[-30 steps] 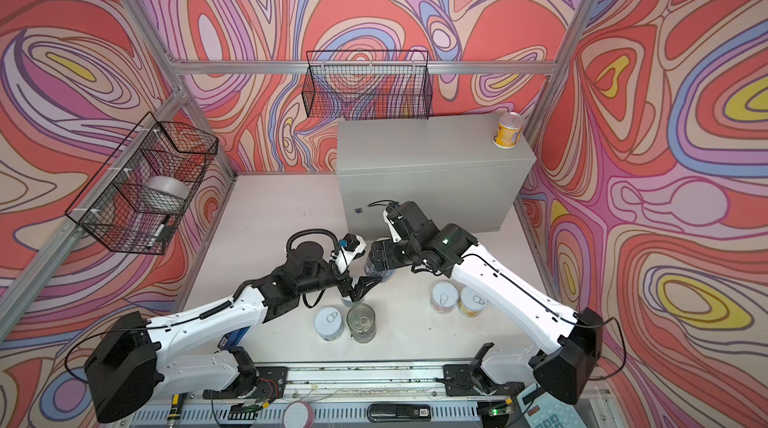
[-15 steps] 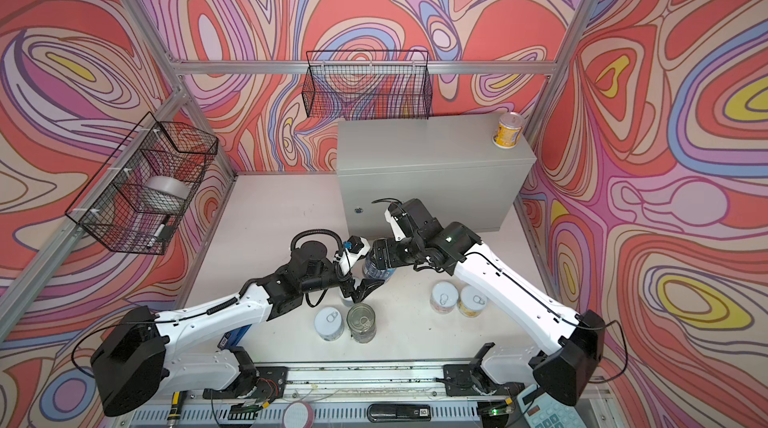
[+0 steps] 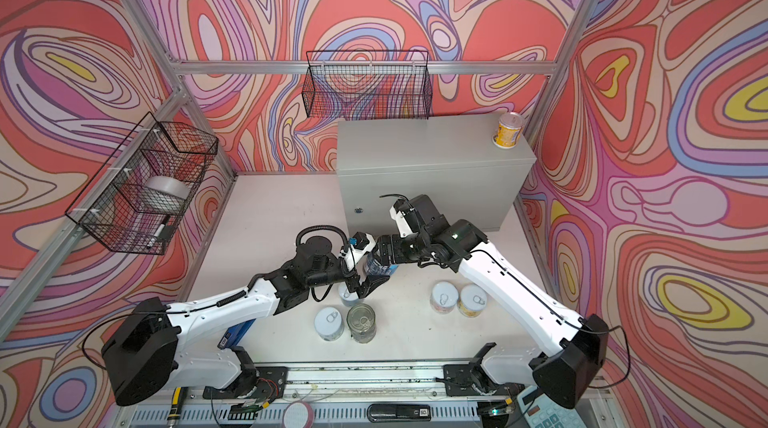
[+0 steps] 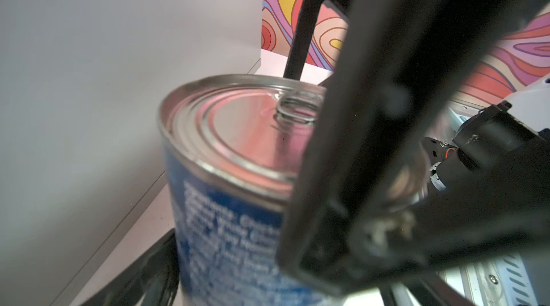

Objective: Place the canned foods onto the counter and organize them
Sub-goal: 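Close the left gripper on the dark blue can held by the right gripper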

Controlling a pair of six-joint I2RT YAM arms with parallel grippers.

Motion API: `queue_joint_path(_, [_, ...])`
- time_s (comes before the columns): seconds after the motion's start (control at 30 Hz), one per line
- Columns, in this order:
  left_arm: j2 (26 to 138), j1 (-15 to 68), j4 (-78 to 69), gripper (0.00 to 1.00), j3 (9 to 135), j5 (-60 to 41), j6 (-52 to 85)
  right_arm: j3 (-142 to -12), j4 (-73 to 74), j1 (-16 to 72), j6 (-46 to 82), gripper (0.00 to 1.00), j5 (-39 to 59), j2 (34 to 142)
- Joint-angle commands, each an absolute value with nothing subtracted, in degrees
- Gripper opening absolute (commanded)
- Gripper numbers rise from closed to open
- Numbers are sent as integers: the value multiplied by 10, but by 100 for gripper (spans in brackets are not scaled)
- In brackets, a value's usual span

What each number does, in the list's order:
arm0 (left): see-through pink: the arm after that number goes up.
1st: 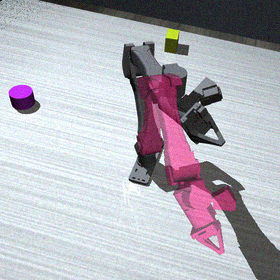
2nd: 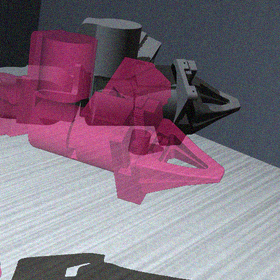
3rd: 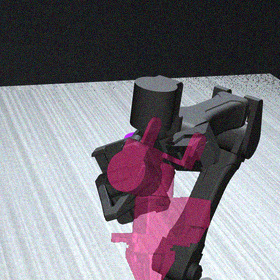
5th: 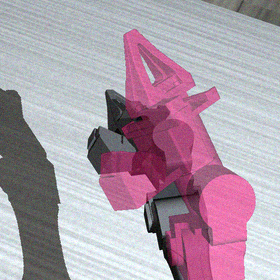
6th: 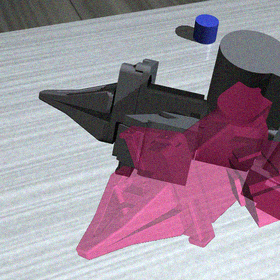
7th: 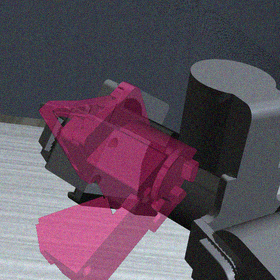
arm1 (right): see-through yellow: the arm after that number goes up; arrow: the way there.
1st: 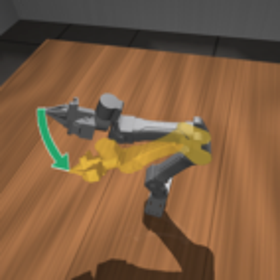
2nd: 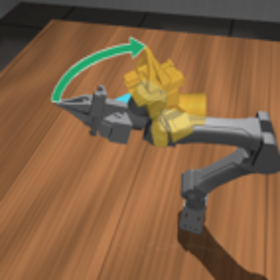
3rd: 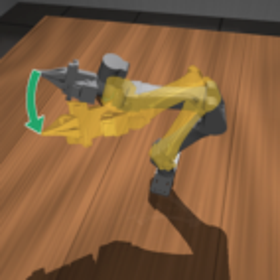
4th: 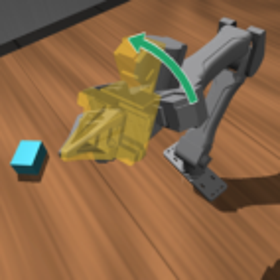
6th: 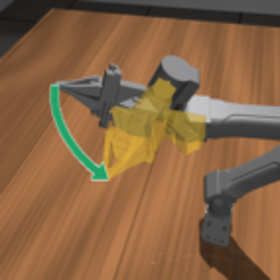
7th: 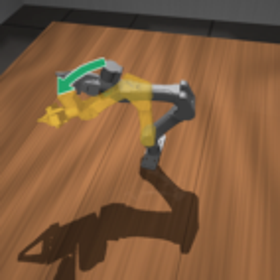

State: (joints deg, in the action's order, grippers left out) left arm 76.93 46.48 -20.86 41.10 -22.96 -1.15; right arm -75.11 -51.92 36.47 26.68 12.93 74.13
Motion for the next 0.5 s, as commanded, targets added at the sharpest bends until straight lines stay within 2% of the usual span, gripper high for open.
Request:
queue_joint_path(0.0, [778,467,-236,100,418,-254,-29,-767,-432,350,276,14,188,709])
queue_joint_path(0.2, [778,468,-268,99,406,-254,-35,-762,-424,338,283,13,215,714])
queue_joint_path(0.47, [792,467,-271,89,419,-274,-50,-767,-424,331,281,13,226,714])
